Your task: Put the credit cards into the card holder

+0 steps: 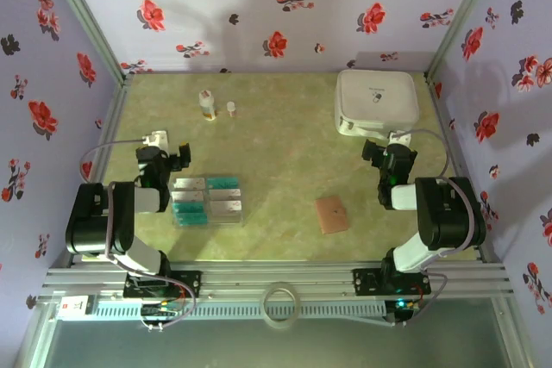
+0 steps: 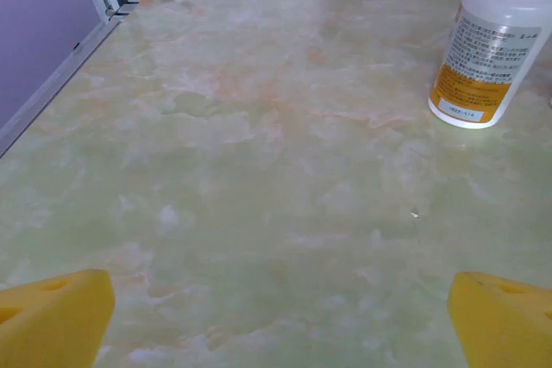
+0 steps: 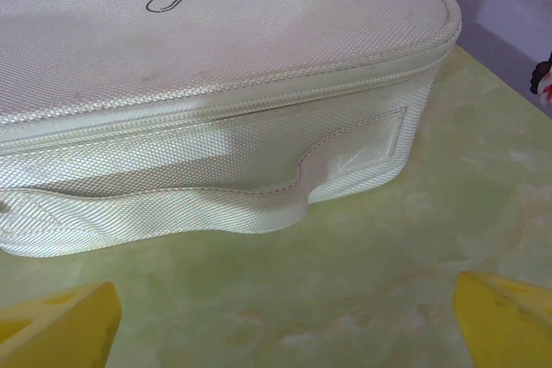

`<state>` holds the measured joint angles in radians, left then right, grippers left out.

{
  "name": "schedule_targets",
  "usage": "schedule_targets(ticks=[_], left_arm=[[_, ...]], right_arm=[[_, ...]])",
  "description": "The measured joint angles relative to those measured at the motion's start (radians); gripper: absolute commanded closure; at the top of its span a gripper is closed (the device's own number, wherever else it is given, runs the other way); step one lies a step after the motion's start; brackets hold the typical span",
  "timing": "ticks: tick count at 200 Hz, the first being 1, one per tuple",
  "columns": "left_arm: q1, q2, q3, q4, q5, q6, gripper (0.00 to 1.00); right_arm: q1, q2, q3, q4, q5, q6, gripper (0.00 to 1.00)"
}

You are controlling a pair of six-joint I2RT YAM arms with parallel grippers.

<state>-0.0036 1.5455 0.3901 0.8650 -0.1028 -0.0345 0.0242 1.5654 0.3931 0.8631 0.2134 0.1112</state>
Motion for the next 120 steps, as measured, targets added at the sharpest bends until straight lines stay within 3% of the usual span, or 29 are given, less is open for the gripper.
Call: schedule_targets(ticks=[120], left_arm=[[0.0,0.0,0.0,-0.006,0.0,0.0,0.0]], right_arm=[[0.0,0.0,0.0,0.0,0.0,0.0,0.01]])
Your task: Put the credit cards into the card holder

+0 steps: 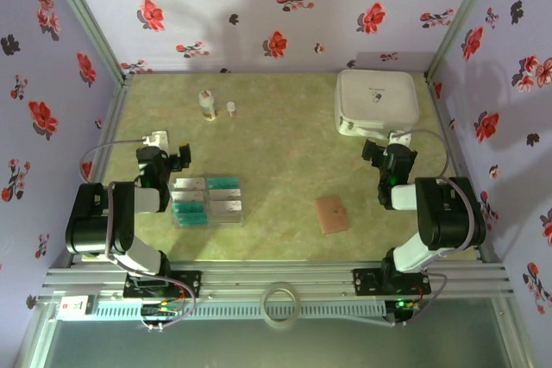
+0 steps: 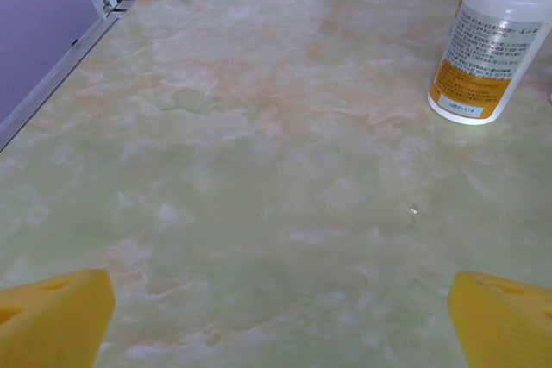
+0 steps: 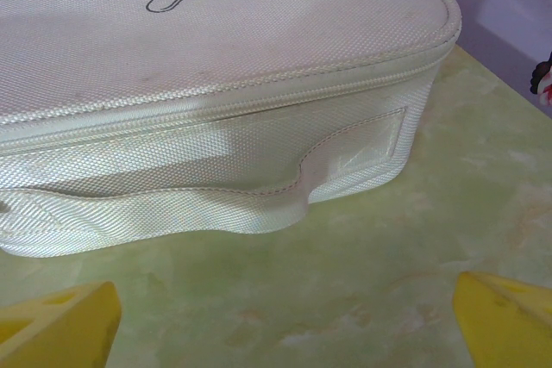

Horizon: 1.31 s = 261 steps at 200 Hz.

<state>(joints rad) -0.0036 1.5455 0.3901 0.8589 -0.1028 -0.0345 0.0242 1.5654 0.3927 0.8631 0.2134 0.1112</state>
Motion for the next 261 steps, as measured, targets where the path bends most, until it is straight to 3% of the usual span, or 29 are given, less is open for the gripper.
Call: schedule_targets(ticks=[166,213,239,261], left_arm=[[0.004,0.0,0.002,-0.007,0.003,0.0,0.0],[0.004,-0.101,0.054,-0.162,-0.049,-0.018,0.0],[0.004,-0.185,0.093,-0.242,-0.099,-0.041,0.0],[0.004,-0.273,0.134,-0.373,-0.132,-0.079,0.0]], right_arm=[[0.0,-0.004,0.0,-0.003,0.003,0.0,0.01],[0.002,-0.237,0.106,-0.319,0.069,0.039,0.01],[0.001,-0.291,0.285,-0.555,0.122,0.187,0.01],[-0.008,-0.297,0.391,-0.72,0.092,0.293,0.01]])
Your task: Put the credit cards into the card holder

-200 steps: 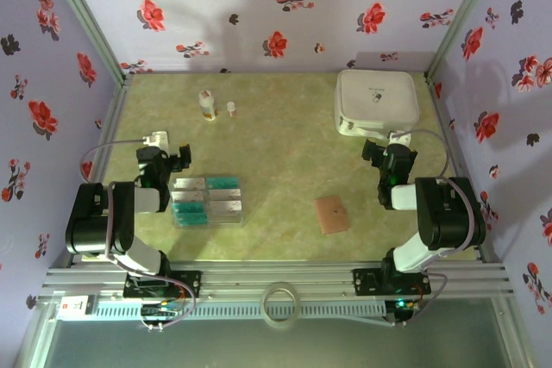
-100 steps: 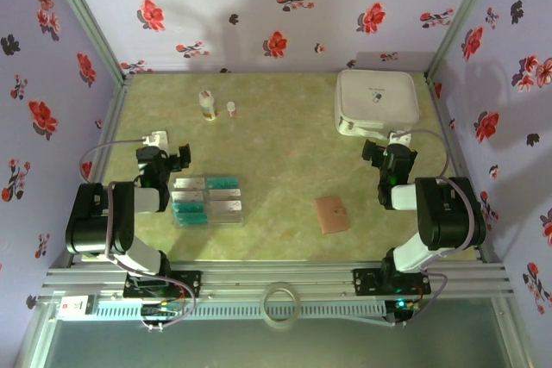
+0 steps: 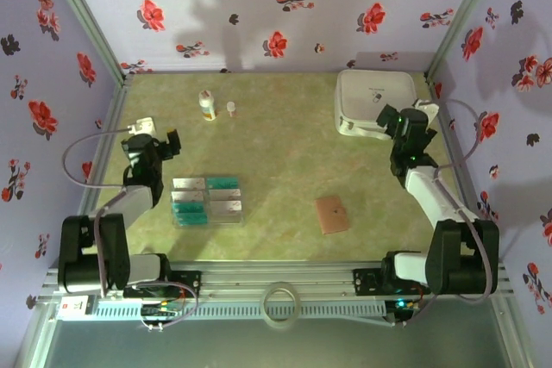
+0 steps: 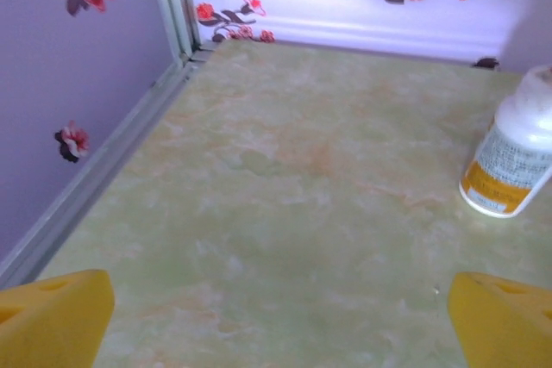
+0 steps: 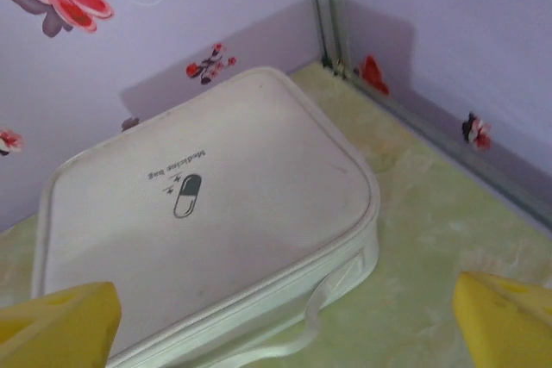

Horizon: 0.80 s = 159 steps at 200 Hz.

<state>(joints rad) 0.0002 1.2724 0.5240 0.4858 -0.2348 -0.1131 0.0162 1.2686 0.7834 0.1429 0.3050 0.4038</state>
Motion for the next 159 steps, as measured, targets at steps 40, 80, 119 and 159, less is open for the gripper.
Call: schedule_targets(ticks=[40,80,119,159], left_arm=[[0.0,-0.172,0.188,-0.39,-0.029,-0.162,0.0],[0.0,-0.332,0.266,-0.742,0.046,-0.301,0.0],[0.0,-0.455,0.219,-0.958,0.176,-0.384,0.0],[0.0,-0.513,0.127,-1.039,0.281,-0.451,0.0]], right_arm=[[0.007,-0.005,0.013,-0.121,-0.261,0.087,0.01],[0.283,-0.067,-0.039,-0.2,-0.359,0.088,0.01],[0.669,-0.072,-0.039,-0.285,-0.287,0.052,0.01],[1.017,0.043,-0.036,-0.326,-0.142,0.045,0.01]])
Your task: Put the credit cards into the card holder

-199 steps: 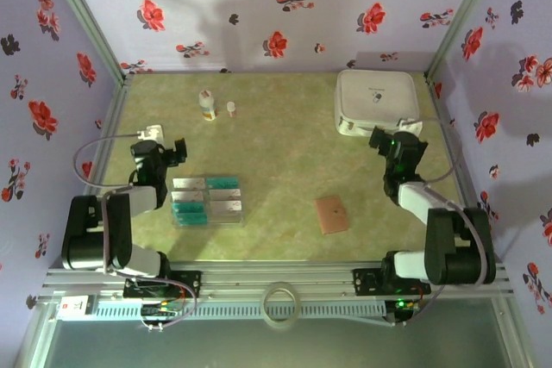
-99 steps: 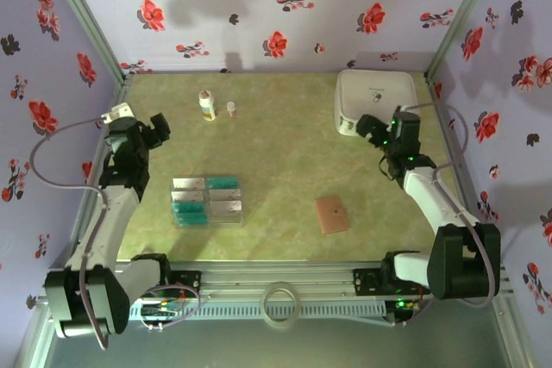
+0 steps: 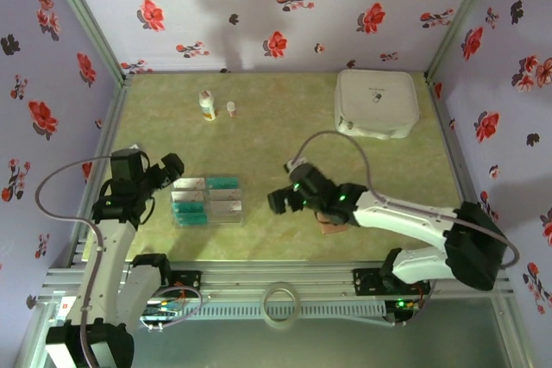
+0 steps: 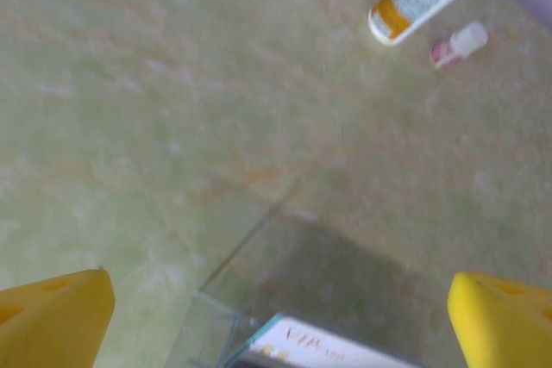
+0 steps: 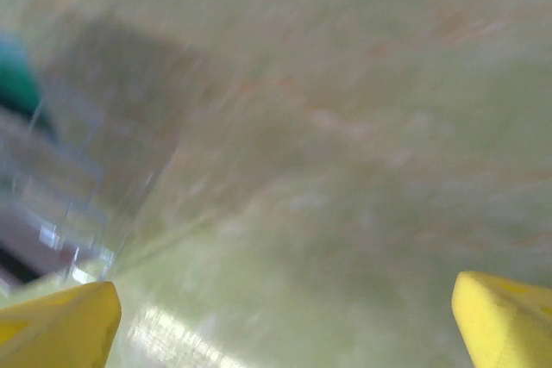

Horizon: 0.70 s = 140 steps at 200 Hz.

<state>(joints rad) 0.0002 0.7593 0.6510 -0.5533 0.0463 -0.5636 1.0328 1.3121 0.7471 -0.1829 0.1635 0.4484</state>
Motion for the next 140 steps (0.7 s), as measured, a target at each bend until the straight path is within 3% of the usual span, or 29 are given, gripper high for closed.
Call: schedule_targets(ticks=[24,58,140], left_arm=[[0.0,-0.013,-0.038,-0.009,0.027,-0.015,0.0],[-0.003,-0.014,-0.074,-0.001,0.064,-0.03,0.0],[-0.036,0.027,-0.13,0.087,0.116,-0.06,0.0]], right_arm=[[0.152,0.115,0.023,-0.01,0.067,0.001,0.01],[0.265,0.257,0.091,-0.007,0.137,0.001,0.01],[0.301,0.407,0.201,0.029,0.209,0.0,0.01]])
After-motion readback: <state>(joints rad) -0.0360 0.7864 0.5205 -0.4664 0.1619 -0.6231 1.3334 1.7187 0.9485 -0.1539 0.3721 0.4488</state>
